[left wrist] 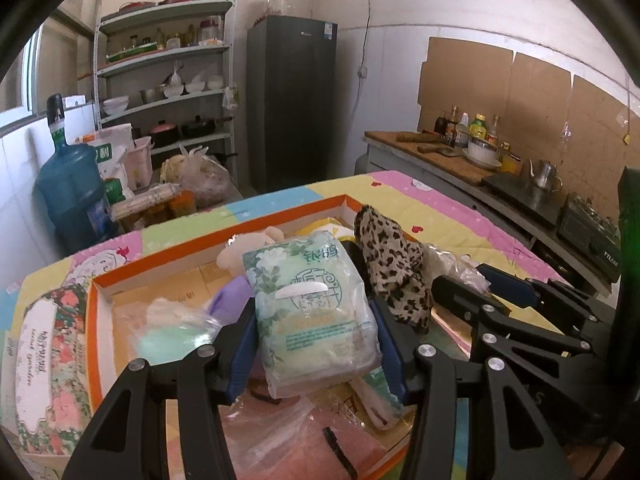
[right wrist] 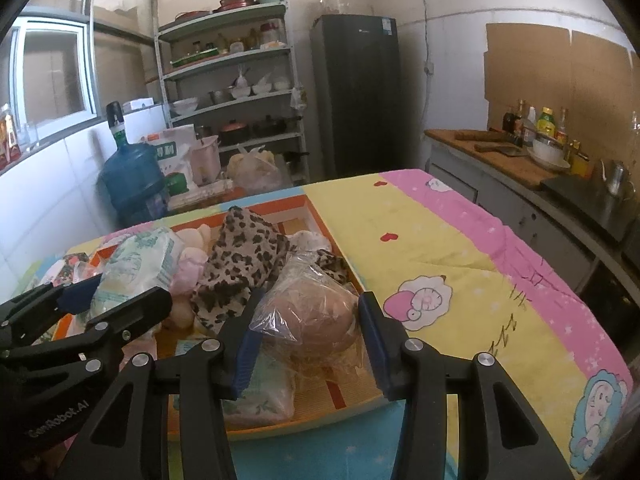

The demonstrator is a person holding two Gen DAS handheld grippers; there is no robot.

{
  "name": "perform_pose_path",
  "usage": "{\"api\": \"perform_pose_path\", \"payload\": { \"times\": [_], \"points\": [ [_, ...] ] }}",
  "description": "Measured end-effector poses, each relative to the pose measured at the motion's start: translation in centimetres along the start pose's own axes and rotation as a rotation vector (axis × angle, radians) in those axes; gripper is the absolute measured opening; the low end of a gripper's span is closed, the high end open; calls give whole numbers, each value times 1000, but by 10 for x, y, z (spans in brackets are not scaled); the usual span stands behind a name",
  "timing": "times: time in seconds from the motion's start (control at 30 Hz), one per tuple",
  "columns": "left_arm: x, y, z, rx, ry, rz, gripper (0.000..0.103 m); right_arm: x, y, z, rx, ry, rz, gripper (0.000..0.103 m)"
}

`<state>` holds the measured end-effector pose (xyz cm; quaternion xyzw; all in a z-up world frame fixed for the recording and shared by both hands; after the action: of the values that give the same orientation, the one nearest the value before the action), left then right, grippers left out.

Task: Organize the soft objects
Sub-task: 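Lower both tools into the box and open them to release the tissue pack and bread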

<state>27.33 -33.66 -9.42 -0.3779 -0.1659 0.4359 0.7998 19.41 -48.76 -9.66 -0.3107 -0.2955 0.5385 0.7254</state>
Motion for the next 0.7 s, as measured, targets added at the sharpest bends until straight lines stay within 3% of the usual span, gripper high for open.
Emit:
{"api": "perform_pose_path", "payload": {
  "times": [0.7],
  "points": [
    [9, 7, -21, 68, 5, 47, 56, 4, 0, -15, 55, -15, 14, 52]
  ]
}}
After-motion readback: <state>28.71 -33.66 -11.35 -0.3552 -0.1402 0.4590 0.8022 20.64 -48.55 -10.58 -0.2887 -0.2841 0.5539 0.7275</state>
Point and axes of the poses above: each gripper's, at about its wrist camera, not at the fingertips, and z roughly against the way its jaws point, x to its left, y to its underside, the point moved 7 cm from there along -z, roughly the way its jaws point, and after that the axes turned 3 degrees about x, right-handed, at the moved point
